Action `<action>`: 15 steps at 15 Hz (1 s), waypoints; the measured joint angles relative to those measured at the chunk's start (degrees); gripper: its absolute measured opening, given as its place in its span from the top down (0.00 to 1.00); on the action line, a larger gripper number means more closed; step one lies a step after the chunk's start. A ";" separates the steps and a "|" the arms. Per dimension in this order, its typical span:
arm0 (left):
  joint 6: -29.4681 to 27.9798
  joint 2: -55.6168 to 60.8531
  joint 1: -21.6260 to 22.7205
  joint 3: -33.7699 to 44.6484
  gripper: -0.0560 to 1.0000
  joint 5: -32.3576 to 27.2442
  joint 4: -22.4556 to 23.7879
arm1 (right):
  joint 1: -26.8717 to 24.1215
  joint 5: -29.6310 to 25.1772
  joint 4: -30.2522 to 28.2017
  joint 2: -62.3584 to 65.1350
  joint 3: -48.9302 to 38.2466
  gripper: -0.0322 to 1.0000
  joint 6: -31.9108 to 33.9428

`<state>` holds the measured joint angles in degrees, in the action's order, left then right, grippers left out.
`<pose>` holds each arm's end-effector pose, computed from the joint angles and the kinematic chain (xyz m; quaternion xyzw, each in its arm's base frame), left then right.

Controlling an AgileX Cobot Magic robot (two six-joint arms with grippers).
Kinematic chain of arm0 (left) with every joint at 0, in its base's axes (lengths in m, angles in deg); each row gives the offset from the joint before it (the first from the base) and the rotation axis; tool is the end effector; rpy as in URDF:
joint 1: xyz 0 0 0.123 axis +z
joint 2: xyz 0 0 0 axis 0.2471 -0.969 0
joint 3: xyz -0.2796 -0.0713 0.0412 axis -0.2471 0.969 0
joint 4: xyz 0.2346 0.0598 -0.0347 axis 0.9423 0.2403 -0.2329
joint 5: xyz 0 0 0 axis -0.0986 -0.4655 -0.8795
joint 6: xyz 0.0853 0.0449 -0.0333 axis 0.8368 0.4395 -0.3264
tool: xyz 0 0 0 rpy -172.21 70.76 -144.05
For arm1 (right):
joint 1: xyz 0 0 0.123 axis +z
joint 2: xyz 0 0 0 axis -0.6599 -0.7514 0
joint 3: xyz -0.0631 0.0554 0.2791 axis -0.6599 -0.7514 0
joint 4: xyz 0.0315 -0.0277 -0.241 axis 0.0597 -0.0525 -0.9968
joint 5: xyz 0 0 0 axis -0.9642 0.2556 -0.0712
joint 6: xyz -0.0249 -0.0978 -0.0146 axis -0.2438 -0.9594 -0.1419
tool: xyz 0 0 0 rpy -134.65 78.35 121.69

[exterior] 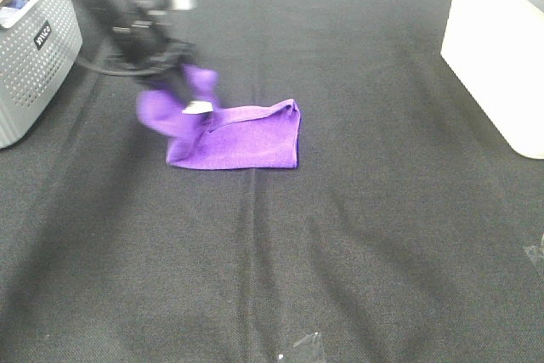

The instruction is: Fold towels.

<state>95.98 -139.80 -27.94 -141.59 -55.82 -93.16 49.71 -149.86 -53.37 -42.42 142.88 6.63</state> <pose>0.4823 -0.1639 0.1611 0.2543 0.9351 -0.2280 0.0942 0.4066 0.0774 0.3885 -0.1141 0.9432 0.0961 0.2970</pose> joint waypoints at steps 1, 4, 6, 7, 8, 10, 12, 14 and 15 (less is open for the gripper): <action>-1.55 -1.55 -1.26 -2.29 0.90 0.00 0.00 | 0.00 -0.06 -0.46 3.44 -0.52 0.21 0.00; -6.30 -6.19 -4.07 -7.85 0.88 0.00 -0.06 | 0.00 -0.06 -0.80 10.08 -4.58 0.21 0.06; -7.05 -6.65 -5.56 -8.94 0.70 0.00 -1.66 | 0.00 0.00 -0.74 15.18 -11.63 0.21 0.97; -7.05 -6.65 -6.53 -8.94 0.60 0.00 -2.69 | 0.00 0.00 -0.29 17.93 -15.70 0.21 1.03; -7.05 -6.76 -7.68 -8.94 0.51 0.69 -3.72 | 0.00 0.00 0.34 20.86 -20.23 0.21 1.03; -5.90 -6.82 -10.71 -8.94 0.43 5.73 -5.04 | 0.00 0.06 2.23 27.39 -30.31 0.21 1.03; -2.81 -6.82 -13.52 -9.00 0.41 9.17 -5.96 | 0.00 0.06 2.64 32.49 -37.70 0.21 1.03; -1.38 -6.70 -15.64 -10.94 0.41 10.77 -6.13 | 0.00 0.00 2.64 35.92 -43.32 0.21 0.80; -1.32 -6.25 -16.10 -12.83 0.41 10.49 -5.21 | 0.00 0.00 2.64 37.87 -45.95 0.21 0.23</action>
<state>94.66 -146.05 -44.05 -154.43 -45.34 -98.38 49.71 -149.86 -50.74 -4.55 96.93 6.86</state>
